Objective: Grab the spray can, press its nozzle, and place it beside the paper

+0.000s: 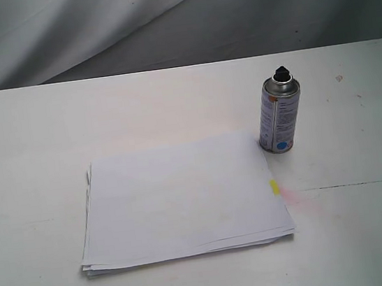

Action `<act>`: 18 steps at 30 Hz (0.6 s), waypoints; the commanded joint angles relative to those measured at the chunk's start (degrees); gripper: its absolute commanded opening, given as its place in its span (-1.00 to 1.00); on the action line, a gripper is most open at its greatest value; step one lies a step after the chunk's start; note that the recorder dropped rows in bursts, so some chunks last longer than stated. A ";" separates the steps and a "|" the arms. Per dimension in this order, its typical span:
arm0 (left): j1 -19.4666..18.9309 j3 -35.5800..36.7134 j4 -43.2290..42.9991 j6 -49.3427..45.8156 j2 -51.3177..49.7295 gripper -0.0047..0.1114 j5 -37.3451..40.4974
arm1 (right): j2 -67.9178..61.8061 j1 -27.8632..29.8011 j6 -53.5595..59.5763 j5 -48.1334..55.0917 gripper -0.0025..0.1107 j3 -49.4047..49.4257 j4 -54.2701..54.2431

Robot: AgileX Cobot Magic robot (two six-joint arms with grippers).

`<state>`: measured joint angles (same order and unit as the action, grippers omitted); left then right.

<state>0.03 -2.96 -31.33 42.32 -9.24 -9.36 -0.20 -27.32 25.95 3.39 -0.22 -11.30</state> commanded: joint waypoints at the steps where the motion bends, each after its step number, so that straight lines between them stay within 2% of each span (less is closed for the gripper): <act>1: -0.07 0.32 1.44 -0.38 0.24 -0.92 -3.22 | 0.20 -0.03 0.55 0.38 -0.96 0.22 0.27; 5: -0.07 0.32 3.41 -0.38 0.24 -0.92 -6.91 | 0.20 -0.03 0.55 0.38 -0.96 0.22 0.27; 9: -0.07 0.32 5.50 -1.52 0.24 -0.92 -5.01 | 0.20 -0.03 0.55 0.38 -0.96 0.22 0.27; 15: -0.07 1.61 26.57 -21.79 0.40 -0.92 1.01 | 0.20 -0.03 0.55 0.38 -0.96 0.22 0.27; 18: -0.07 2.29 29.34 -25.76 0.67 -0.92 2.06 | 0.20 -0.03 0.55 0.38 -0.96 0.22 0.27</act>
<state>0.03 -1.29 -6.67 22.01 -9.08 -8.88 -0.20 -27.32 25.95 3.39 -0.22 -11.30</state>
